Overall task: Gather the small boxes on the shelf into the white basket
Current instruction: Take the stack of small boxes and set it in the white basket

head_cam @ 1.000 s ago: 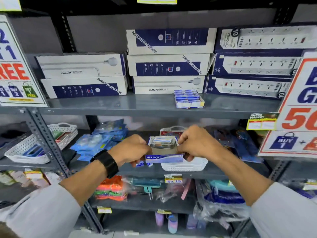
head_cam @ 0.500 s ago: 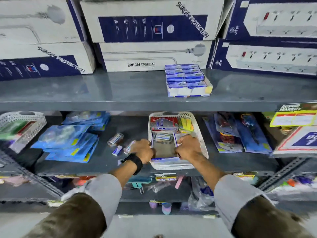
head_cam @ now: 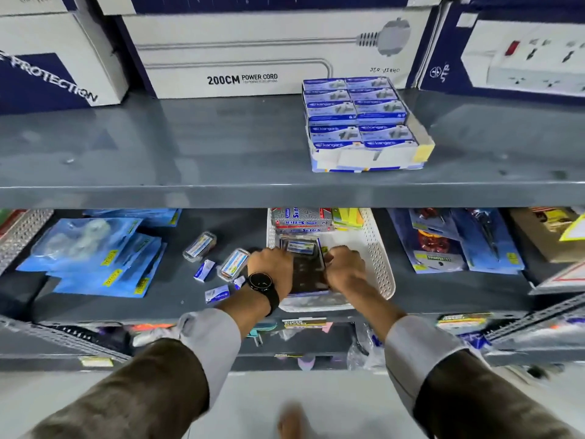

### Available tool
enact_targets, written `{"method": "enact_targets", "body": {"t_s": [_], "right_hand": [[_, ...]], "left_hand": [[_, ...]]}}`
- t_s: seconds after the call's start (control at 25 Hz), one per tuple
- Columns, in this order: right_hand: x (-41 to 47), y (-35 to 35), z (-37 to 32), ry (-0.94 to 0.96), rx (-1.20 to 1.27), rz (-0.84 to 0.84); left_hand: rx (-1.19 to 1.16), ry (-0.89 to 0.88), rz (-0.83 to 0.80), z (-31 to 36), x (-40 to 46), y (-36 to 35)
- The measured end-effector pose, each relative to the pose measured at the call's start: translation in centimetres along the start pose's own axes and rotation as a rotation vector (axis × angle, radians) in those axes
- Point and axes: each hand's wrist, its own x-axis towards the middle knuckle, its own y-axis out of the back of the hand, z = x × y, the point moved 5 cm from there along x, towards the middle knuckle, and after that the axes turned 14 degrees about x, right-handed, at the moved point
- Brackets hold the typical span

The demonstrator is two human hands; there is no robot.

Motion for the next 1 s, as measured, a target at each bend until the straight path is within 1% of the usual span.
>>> {"method": "enact_targets", "body": {"t_s": [0.08, 0.16, 0.24, 0.32, 0.36, 0.44, 0.52, 0.64, 0.76, 0.84, 0.88, 0.96, 1.0], "right_hand": [[-0.3, 0.0, -0.1, 0.028, -0.02, -0.005], [-1.1, 0.6, 0.0, 0.058, -0.024, -0.004], [-2.6, 1.6, -0.3, 0.114, -0.014, -0.003], [-5.1, 3.2, -1.4, 0.235, 0.025, 0.022], [-6.9, 4.2, -2.1, 0.317, 0.059, 0.053], [-10.9, 6.3, -3.3, 0.471, 0.149, 0.118], [-15.3, 8.7, -4.5, 0.612, 0.217, 0.156], [-21.0, 13.1, -6.8, 0.793, 0.366, 0.195], [-24.5, 18.4, -10.7, 0.931, 0.504, 0.265], [-25.0, 21.8, -13.2, 0.973, 0.563, 0.325], [-24.6, 23.5, -14.4, 0.978, 0.566, 0.356], [-23.1, 26.0, -16.5, 0.931, 0.507, 0.403], [-21.9, 26.9, -17.4, 0.883, 0.429, 0.42]], "left_hand": [[0.03, -0.017, 0.018, 0.1, -0.2, 0.2], [-0.012, -0.008, 0.036, -0.4, -0.7, 0.7], [-0.131, 0.032, 0.066, -1.5, -1.7, 1.5], [-0.31, 0.069, 0.111, -2.9, -3.6, 2.9], [-0.402, 0.073, 0.15, -3.5, -5.2, 3.9], [-0.54, 0.061, 0.28, -4.5, -8.7, 6.2], [-0.604, 0.031, 0.429, -5.3, -12.9, 9.1], [-0.668, -0.02, 0.571, -6.6, -18.0, 14.2], [-0.788, -0.008, 0.699, -8.9, -19.8, 20.0], [-0.86, 0.013, 0.74, -10.3, -19.2, 23.3], [-0.842, 0.021, 0.747, -10.9, -18.4, 24.9], [-0.787, 0.019, 0.686, -11.7, -16.2, 27.3], [-0.794, 0.008, 0.621, -11.9, -14.7, 28.1]]}}
